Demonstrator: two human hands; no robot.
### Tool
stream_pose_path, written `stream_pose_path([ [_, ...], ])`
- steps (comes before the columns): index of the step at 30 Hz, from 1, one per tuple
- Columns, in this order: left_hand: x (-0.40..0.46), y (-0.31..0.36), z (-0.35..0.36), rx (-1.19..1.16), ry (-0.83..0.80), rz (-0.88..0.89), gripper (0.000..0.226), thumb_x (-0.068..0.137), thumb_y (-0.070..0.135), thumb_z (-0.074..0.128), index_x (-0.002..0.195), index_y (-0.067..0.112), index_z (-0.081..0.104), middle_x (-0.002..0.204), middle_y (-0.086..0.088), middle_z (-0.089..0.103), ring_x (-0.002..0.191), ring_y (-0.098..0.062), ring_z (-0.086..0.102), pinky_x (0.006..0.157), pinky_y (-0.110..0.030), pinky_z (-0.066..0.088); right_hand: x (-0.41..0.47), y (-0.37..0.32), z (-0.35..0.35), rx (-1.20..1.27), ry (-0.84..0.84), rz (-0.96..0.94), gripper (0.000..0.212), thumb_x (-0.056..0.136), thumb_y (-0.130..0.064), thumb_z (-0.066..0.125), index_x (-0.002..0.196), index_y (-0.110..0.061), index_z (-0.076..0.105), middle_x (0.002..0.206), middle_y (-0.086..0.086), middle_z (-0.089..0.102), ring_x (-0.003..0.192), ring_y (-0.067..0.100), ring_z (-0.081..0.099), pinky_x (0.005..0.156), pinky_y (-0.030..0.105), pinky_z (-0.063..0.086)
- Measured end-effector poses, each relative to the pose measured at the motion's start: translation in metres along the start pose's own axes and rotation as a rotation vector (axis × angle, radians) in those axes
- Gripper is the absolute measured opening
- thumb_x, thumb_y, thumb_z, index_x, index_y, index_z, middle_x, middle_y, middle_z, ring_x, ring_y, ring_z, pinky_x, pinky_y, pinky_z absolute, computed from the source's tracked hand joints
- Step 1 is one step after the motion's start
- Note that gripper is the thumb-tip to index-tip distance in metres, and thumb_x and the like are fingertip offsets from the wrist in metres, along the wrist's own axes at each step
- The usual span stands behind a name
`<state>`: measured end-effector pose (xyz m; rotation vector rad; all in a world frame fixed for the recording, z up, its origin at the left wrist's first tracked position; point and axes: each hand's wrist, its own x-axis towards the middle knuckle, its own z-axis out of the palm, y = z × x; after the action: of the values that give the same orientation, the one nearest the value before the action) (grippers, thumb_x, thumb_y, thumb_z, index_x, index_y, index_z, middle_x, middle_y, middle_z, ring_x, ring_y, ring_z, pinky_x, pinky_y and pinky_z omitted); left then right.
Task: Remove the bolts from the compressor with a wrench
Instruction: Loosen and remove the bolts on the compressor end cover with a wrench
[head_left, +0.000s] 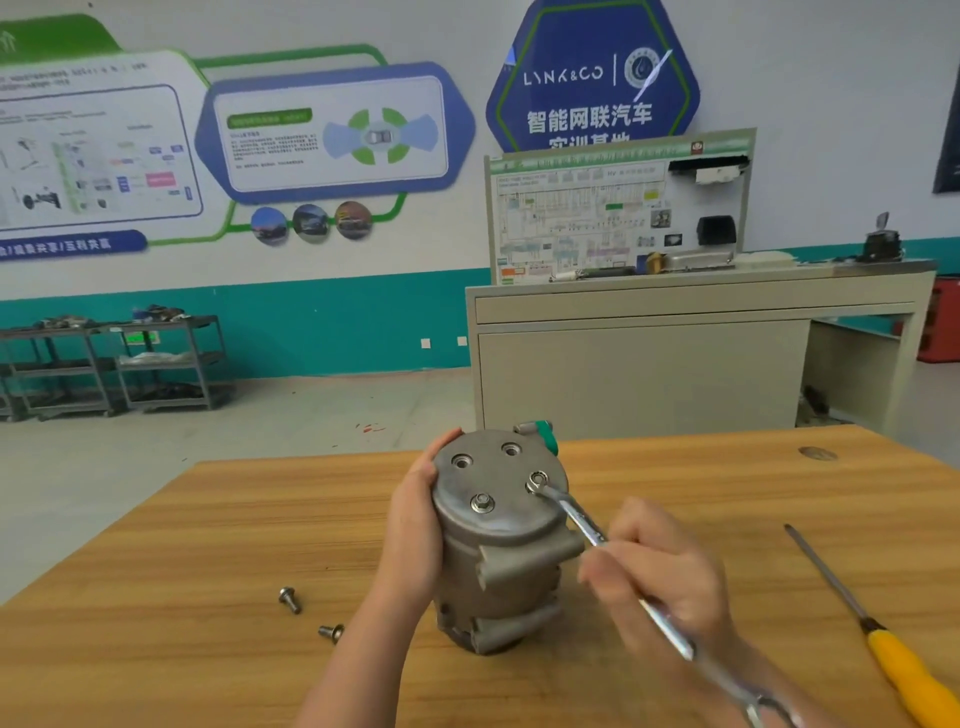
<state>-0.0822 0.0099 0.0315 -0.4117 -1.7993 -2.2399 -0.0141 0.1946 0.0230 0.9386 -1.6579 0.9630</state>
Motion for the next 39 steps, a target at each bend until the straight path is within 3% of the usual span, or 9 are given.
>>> stream_pose_path([
  [5, 0.004, -0.008, -0.001, 0.042, 0.043, 0.000, 0.050, 0.099, 0.017, 0.020, 0.121, 0.029, 0.064, 0.106, -0.002, 0.074, 0.099, -0.017, 0.069, 0.073, -0.024, 0.056, 0.012, 0.057, -0.011, 0.546, 0.363, 1.051, 0.028, 0.096, -0.037, 0.051, 0.099, -0.015, 0.068, 0.050, -0.005, 0.043, 0.042, 0.009, 0.038, 0.040, 0.020, 0.031],
  [10, 0.007, -0.010, 0.004, 0.065, 0.043, -0.010, 0.048, 0.086, 0.032, 0.029, 0.112, 0.040, 0.068, 0.108, 0.001, 0.073, 0.101, -0.015, 0.068, 0.081, -0.032, 0.052, 0.078, 0.108, -0.007, 0.336, 0.027, 1.318, 0.035, 0.087, -0.040, 0.069, 0.072, -0.012, 0.055, 0.040, -0.008, 0.041, 0.033, 0.008, 0.033, 0.034, 0.017, 0.022],
  [15, 0.009, -0.009, 0.008, 0.080, 0.040, 0.018, 0.051, 0.082, 0.037, 0.029, 0.117, 0.036, 0.067, 0.108, 0.001, 0.073, 0.104, -0.016, 0.067, 0.087, -0.036, 0.051, 0.135, 0.089, 0.036, -0.151, -0.375, 0.982, 0.044, 0.087, -0.045, 0.068, 0.070, -0.004, 0.066, 0.056, 0.002, 0.052, 0.051, 0.017, 0.045, 0.053, 0.026, 0.038],
  [20, 0.001, -0.005, 0.003, 0.203, 0.051, 0.168, 0.034, 0.101, 0.019, 0.031, 0.110, 0.024, 0.063, 0.103, 0.013, 0.073, 0.107, -0.009, 0.065, 0.084, -0.024, 0.052, 0.137, 0.007, 0.065, -0.254, -0.727, 0.469, 0.033, 0.083, -0.049, 0.069, 0.077, -0.017, 0.074, 0.064, -0.004, 0.062, 0.062, 0.010, 0.052, 0.055, 0.026, 0.040],
  [22, -0.005, -0.007, 0.000, 0.225, 0.065, 0.148, 0.027, 0.102, 0.010, 0.036, 0.105, 0.028, 0.057, 0.097, 0.021, 0.070, 0.106, -0.001, 0.062, 0.077, -0.012, 0.049, 0.113, -0.022, 0.055, -0.299, -0.725, 0.165, 0.026, 0.085, -0.051, 0.064, 0.088, -0.026, 0.071, 0.078, -0.011, 0.064, 0.074, 0.008, 0.056, 0.065, 0.027, 0.046],
  [27, 0.003, -0.005, -0.001, 0.009, 0.014, 0.030, 0.041, 0.097, 0.028, 0.028, 0.118, 0.025, 0.064, 0.110, -0.011, 0.072, 0.105, -0.025, 0.067, 0.081, -0.034, 0.055, 0.038, -0.036, 0.000, -0.133, -0.452, -0.186, 0.020, 0.082, -0.037, 0.073, 0.075, -0.020, 0.065, 0.069, -0.005, 0.045, 0.064, 0.011, 0.041, 0.060, 0.024, 0.034],
  [34, 0.008, -0.007, -0.005, 0.006, 0.038, -0.015, 0.047, 0.090, 0.033, 0.029, 0.111, 0.038, 0.071, 0.111, -0.003, 0.073, 0.104, -0.020, 0.068, 0.081, -0.034, 0.055, -0.001, 0.005, -0.046, 0.422, 0.139, 0.728, 0.025, 0.075, -0.049, 0.071, 0.096, -0.040, 0.062, 0.064, -0.004, 0.050, 0.055, 0.012, 0.046, 0.053, 0.020, 0.044],
  [36, 0.009, -0.005, -0.003, -0.002, 0.046, -0.017, 0.050, 0.097, 0.024, 0.024, 0.112, 0.034, 0.071, 0.110, -0.004, 0.073, 0.105, -0.022, 0.068, 0.086, -0.038, 0.052, 0.013, 0.029, -0.038, 0.452, 0.241, 1.029, 0.045, 0.070, -0.068, 0.069, 0.085, -0.026, 0.063, 0.056, -0.003, 0.045, 0.050, 0.014, 0.040, 0.048, 0.025, 0.037],
  [39, 0.011, -0.006, 0.002, 0.014, 0.042, -0.021, 0.052, 0.099, 0.020, 0.021, 0.113, 0.031, 0.069, 0.106, -0.003, 0.074, 0.100, -0.019, 0.069, 0.084, -0.038, 0.052, 0.045, 0.070, -0.024, 0.557, 0.270, 1.343, 0.043, 0.083, -0.054, 0.066, 0.078, -0.013, 0.052, 0.046, -0.005, 0.035, 0.036, 0.010, 0.030, 0.036, 0.022, 0.023],
])
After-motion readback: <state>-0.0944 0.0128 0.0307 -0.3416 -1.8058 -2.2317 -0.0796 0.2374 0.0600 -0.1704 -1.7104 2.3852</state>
